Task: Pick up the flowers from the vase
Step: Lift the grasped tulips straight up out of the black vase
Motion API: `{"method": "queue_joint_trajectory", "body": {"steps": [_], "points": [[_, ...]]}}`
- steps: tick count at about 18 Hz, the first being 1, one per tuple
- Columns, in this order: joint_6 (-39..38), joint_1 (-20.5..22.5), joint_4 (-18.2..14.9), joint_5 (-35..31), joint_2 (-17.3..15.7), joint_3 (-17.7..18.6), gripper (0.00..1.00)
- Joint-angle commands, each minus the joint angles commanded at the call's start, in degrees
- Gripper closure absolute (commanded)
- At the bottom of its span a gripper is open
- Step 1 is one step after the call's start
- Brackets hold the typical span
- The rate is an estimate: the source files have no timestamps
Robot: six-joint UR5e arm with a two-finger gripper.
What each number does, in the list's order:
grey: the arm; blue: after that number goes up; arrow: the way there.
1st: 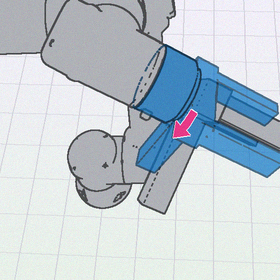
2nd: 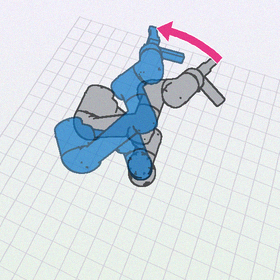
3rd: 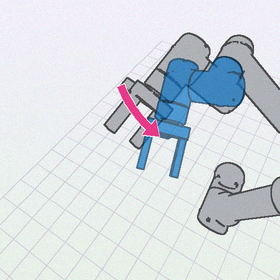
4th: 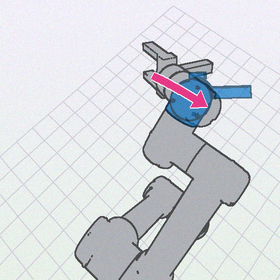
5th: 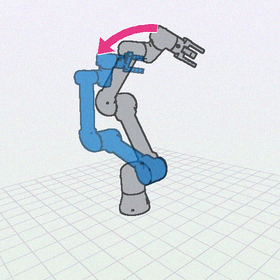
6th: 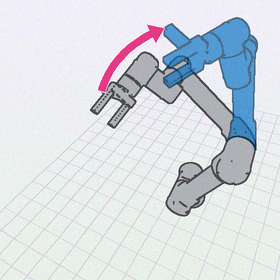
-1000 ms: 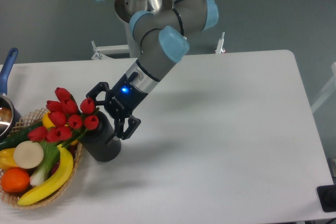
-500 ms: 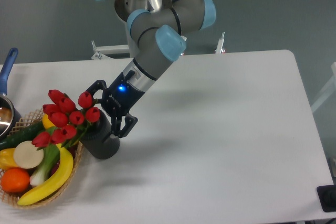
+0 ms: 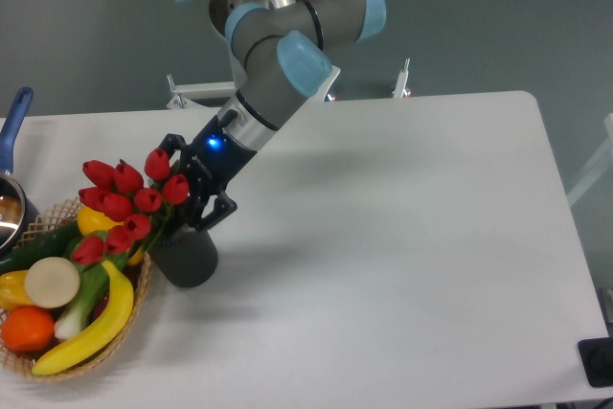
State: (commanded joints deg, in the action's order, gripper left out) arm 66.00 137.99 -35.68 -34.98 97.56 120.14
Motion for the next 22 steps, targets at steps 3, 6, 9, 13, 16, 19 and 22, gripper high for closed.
{"method": "queue_joint_trajectory", "body": {"steps": [3, 6, 9, 13, 16, 19, 22], "points": [[0.62, 0.0, 0.0, -0.09, -0.53, 0.62, 0.95], [0.44, 0.18, -0.09, -0.09, -1.06, 0.97, 1.0], [-0.08, 0.44, -0.17, 0.09, -2.2, 0.97, 1.0], [-1.31, 1.4, -0.09, 0.26, -3.87, 0.88, 1.0], [-2.1, 2.63, -0.18, 0.44, -5.71, 0.8, 1.0], [-3.51, 4.56, -0.18, 3.59, -7.03, 0.53, 1.0], [-5.7, 6.06, -0.18, 6.76, -7.65, 0.09, 1.0]]}}
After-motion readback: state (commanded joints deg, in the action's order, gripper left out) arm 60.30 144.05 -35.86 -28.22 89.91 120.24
